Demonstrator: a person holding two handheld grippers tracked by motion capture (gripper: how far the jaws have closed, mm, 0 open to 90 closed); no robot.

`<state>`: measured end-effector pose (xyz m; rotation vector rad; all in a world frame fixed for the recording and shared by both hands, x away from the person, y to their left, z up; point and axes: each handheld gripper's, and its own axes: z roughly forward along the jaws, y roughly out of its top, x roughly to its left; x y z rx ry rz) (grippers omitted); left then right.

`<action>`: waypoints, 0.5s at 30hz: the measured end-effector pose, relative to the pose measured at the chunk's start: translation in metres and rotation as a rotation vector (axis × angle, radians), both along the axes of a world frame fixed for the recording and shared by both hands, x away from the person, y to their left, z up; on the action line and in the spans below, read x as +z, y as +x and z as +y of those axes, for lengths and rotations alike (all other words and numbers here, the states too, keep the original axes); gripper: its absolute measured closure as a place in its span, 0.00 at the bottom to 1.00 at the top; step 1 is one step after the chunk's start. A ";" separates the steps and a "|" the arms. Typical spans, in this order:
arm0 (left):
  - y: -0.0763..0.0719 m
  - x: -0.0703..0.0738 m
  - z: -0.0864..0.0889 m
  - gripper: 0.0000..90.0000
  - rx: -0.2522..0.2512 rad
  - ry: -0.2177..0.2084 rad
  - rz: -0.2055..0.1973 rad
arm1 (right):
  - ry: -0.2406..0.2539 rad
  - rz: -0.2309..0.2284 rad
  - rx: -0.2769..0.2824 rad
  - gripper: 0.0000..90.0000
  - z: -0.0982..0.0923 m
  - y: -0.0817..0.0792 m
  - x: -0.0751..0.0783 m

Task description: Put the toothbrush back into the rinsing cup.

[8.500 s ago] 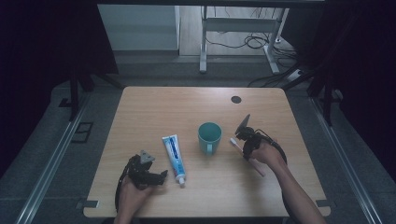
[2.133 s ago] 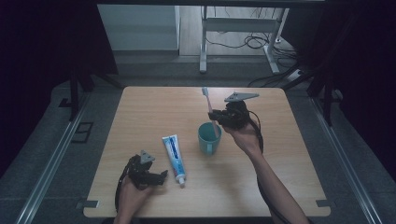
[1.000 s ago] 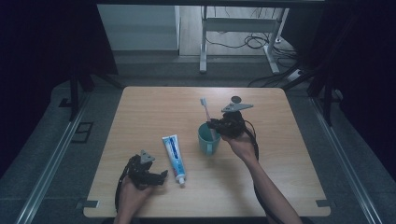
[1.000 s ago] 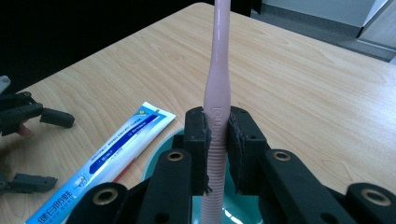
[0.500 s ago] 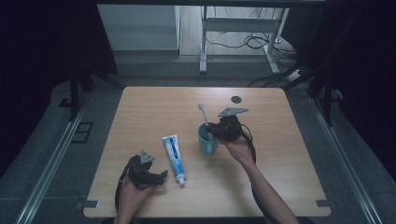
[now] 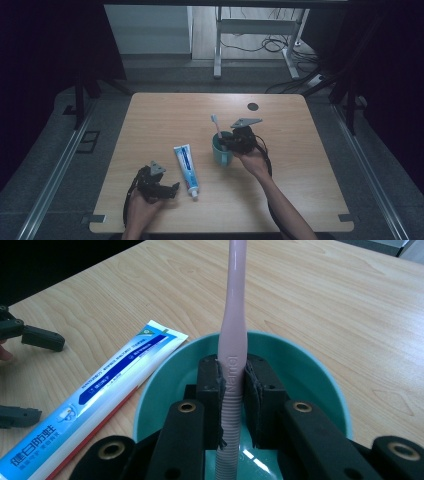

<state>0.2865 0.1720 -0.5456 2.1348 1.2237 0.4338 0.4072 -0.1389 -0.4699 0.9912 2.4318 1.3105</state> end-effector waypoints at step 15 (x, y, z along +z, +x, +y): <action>0.000 0.000 0.000 0.01 0.001 -0.002 0.001 | -0.012 0.035 -0.006 0.86 0.004 0.003 -0.008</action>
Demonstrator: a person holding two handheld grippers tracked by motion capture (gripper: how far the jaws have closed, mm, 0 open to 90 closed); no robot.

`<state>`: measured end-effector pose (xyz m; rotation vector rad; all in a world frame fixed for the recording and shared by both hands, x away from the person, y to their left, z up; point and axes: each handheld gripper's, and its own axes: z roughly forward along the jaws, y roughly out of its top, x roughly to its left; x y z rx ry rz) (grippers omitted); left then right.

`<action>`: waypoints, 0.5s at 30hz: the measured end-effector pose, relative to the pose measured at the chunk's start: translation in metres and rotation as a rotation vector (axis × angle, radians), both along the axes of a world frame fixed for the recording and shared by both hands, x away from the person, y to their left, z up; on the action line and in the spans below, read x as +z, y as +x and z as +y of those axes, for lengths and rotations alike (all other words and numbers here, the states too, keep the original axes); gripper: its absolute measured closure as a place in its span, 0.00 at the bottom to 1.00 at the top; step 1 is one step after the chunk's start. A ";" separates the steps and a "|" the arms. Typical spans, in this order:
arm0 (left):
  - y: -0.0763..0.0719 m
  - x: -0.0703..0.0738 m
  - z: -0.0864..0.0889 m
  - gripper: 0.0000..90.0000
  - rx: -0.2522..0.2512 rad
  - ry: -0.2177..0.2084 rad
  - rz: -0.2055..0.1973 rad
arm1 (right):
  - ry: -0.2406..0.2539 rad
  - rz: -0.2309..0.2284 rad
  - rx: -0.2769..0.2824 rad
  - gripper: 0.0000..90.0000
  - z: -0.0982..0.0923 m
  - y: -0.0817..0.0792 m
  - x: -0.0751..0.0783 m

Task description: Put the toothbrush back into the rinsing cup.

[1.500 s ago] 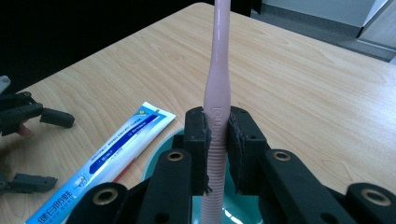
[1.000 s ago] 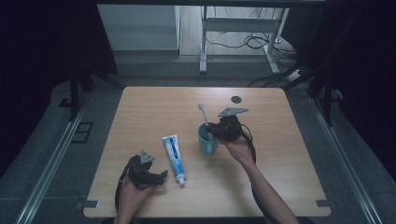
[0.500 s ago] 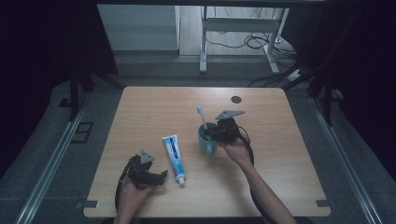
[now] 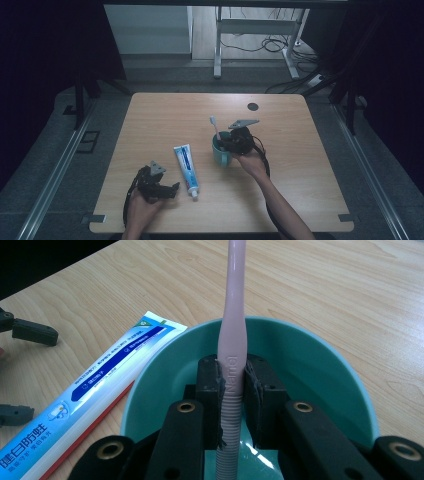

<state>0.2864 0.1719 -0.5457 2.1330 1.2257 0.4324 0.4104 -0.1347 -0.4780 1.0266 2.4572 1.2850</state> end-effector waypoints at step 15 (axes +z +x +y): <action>0.000 0.000 0.000 0.01 -0.001 0.000 0.000 | -0.009 0.009 -0.009 0.82 -0.001 0.001 0.000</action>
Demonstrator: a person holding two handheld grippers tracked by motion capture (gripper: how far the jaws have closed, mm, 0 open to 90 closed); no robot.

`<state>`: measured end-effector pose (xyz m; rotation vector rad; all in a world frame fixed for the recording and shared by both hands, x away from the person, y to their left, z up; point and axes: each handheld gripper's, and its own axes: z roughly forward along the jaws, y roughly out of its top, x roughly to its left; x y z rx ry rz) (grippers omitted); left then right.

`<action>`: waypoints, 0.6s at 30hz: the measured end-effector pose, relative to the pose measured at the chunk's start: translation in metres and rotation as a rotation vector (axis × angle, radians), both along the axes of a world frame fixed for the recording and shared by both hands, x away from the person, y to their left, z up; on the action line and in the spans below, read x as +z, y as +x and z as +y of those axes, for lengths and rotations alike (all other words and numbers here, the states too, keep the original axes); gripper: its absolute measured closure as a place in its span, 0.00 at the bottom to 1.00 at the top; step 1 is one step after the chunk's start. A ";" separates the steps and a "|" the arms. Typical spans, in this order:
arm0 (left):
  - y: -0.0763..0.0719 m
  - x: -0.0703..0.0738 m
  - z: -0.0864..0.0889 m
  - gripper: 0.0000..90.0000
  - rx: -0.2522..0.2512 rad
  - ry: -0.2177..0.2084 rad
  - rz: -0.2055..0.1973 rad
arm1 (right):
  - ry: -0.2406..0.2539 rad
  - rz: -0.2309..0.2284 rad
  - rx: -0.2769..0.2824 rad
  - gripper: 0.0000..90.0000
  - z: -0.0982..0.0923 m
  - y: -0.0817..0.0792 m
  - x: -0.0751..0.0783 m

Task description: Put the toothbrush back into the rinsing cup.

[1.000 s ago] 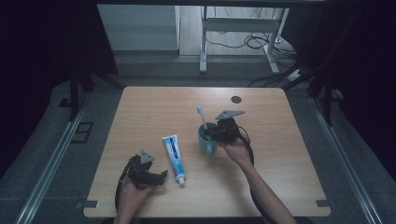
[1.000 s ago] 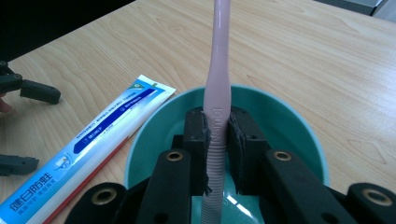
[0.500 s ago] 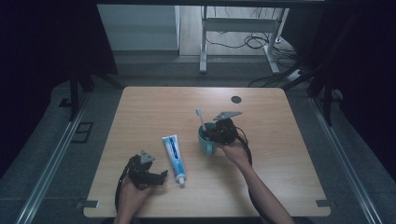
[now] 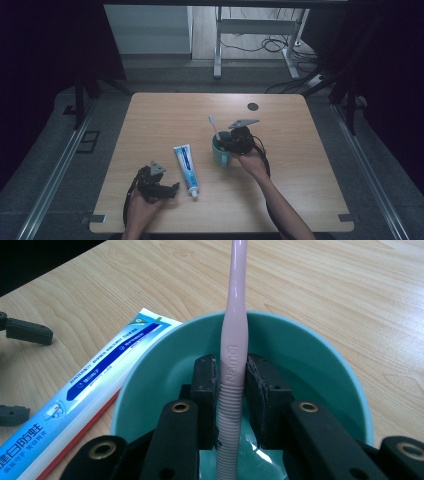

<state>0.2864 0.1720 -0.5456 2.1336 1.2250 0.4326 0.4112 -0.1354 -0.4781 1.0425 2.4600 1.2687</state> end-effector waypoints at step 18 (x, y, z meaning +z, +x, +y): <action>0.000 0.000 0.000 0.01 -0.001 0.001 0.000 | -0.019 -0.041 0.021 0.66 -0.003 -0.009 0.018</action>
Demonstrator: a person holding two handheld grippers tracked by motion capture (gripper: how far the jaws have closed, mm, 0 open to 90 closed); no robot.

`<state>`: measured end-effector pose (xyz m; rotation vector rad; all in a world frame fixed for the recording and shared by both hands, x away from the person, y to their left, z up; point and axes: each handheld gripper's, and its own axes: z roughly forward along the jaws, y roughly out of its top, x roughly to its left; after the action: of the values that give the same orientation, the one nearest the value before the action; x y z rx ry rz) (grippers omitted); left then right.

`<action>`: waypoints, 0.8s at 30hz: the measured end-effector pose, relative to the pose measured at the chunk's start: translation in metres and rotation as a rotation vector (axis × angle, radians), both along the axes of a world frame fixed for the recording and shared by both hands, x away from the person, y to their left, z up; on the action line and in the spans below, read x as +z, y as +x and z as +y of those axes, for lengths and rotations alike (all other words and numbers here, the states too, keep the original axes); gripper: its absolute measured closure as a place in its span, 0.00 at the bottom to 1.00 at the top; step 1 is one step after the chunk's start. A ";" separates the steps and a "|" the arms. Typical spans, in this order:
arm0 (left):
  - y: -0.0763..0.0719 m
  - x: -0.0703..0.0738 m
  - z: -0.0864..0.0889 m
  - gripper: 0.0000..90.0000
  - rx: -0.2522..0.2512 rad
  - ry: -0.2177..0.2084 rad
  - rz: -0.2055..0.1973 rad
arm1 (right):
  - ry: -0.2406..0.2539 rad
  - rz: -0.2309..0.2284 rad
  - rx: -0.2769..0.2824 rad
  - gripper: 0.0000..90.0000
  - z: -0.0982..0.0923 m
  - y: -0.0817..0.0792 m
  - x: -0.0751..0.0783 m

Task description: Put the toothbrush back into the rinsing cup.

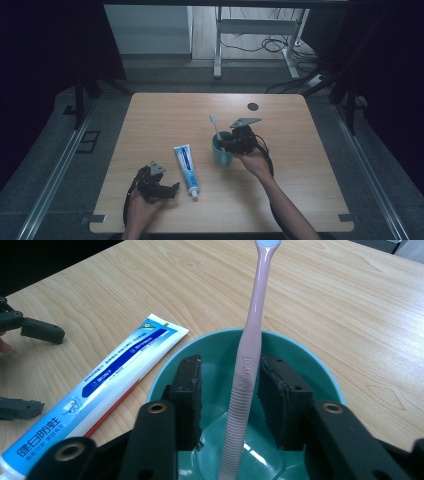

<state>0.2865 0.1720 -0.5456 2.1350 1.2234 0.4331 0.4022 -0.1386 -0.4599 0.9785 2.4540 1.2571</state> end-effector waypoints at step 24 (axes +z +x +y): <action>0.000 0.000 0.000 0.01 -0.002 0.001 -0.001 | -0.005 0.014 0.002 0.31 -0.026 -0.016 0.016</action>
<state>0.2867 0.1722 -0.5456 2.1367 1.2203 0.4343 0.3862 -0.1642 -0.4434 0.9871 2.4687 1.2479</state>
